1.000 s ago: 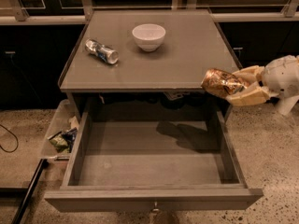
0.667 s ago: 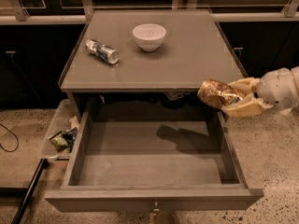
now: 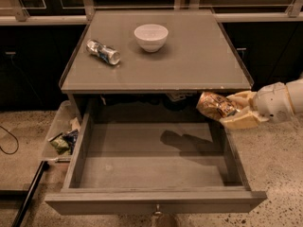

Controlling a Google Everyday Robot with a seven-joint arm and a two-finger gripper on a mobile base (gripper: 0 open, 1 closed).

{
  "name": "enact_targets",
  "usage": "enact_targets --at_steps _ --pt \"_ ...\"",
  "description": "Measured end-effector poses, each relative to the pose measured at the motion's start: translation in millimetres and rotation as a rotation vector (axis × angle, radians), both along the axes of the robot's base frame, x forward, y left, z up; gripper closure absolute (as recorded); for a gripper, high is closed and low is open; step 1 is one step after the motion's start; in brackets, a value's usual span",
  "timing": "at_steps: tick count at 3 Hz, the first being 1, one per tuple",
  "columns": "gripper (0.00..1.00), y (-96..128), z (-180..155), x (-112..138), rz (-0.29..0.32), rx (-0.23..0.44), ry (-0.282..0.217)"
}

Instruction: Place orange can into top drawer

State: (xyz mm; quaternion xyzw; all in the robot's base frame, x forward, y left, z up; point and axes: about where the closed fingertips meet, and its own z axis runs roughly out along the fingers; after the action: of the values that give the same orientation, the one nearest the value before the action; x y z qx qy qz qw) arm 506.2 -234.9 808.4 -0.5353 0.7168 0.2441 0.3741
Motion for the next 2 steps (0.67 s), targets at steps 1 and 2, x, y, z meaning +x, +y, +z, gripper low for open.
enact_targets --at_steps 1,2 --pt "1.0 5 -8 0 0.0 0.012 0.011" --pt "1.0 21 -35 -5 -0.013 -0.035 0.004"
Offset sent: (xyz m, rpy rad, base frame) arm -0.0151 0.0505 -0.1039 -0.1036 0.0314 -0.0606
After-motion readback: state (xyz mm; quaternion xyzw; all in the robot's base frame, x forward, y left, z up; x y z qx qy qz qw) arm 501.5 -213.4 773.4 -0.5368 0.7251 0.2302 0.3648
